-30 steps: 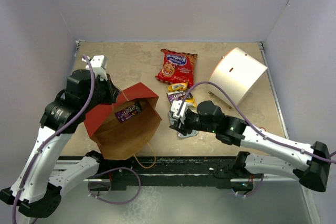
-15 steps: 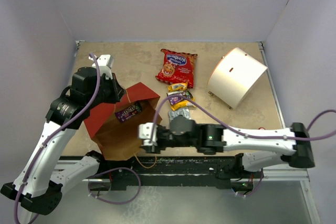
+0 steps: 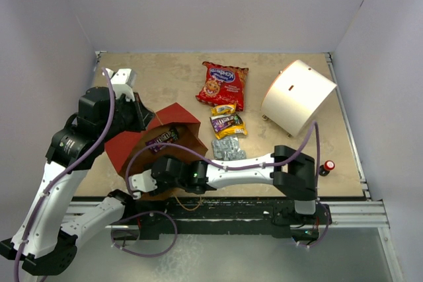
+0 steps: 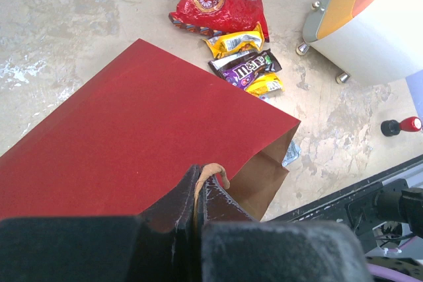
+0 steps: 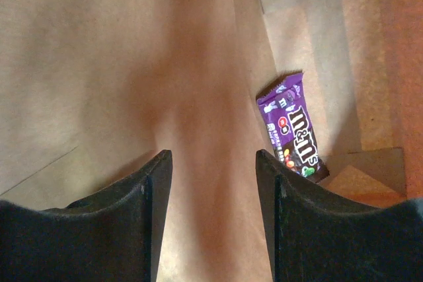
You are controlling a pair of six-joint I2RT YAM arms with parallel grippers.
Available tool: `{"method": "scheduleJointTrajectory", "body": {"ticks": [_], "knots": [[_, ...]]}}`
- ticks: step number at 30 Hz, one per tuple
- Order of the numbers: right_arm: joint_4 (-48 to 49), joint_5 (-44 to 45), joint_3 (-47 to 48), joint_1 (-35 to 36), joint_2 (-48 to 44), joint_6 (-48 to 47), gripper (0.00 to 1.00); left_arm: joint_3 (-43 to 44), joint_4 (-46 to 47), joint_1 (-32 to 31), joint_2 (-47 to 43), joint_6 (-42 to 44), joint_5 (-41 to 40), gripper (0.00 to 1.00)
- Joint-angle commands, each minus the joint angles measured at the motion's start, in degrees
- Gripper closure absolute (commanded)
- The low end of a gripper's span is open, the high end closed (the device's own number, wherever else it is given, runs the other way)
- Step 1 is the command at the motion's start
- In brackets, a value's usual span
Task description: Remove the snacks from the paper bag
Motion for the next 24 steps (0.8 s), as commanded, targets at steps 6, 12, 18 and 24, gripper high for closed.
{"method": "scheduleJointTrajectory", "body": {"ticks": [6,12,18,24], "knots": [[3.0,0.4,6.6,-6.1,6.7,-7.6,0.44,2.6,1.9,-0.1,1.0,2.2,4.7,1.00],[1.9,-1.2,8.1,-9.1,10.3,-14.4,0.44,4.3,1.6,0.0,2.3,5.0,8.2,1.00],[1.9,-2.3,11.4,-11.1,14.5,-16.0,0.44,4.8,2.0,-0.1,2.5,6.5,11.0,1.00],[3.2,-2.6,16.1,-12.6,19.0,-16.7,0.42,4.2,2.4,-0.1,2.7,6.6,15.3,1.00]]}}
